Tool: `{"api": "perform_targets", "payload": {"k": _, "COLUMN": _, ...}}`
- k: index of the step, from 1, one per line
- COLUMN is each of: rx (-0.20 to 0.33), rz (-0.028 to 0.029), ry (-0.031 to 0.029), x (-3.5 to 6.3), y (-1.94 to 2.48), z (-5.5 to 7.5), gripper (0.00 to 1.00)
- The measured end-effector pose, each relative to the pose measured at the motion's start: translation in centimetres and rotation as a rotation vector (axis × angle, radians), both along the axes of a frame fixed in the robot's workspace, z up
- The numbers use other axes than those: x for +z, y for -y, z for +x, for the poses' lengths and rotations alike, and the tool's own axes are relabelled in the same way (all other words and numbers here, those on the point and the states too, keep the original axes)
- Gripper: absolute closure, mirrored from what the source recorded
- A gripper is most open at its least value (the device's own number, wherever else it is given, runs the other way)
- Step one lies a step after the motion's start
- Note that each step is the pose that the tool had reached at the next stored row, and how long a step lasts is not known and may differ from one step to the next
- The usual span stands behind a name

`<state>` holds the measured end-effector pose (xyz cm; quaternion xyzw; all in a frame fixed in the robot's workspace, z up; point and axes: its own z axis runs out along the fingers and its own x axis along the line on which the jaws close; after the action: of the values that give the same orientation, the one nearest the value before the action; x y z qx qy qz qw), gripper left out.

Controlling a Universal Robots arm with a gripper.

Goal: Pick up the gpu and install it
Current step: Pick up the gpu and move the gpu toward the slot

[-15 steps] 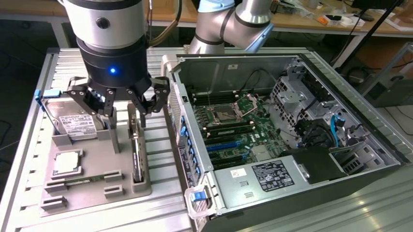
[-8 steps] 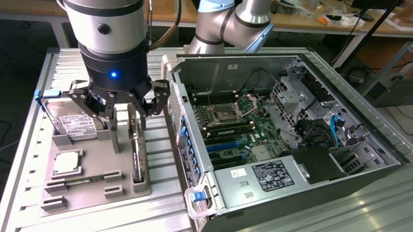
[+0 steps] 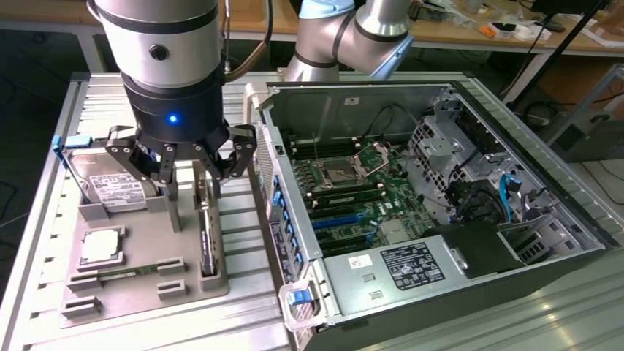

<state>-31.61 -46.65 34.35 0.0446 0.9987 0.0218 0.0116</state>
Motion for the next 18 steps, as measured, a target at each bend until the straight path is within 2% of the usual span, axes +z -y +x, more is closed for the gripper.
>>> {"api": "perform_targets", "payload": {"k": 18, "rx": 0.0, "rz": 0.0, "ry": 0.0035, "x": -1.4, "y": 0.0, "z": 0.0, "gripper": 0.46}}
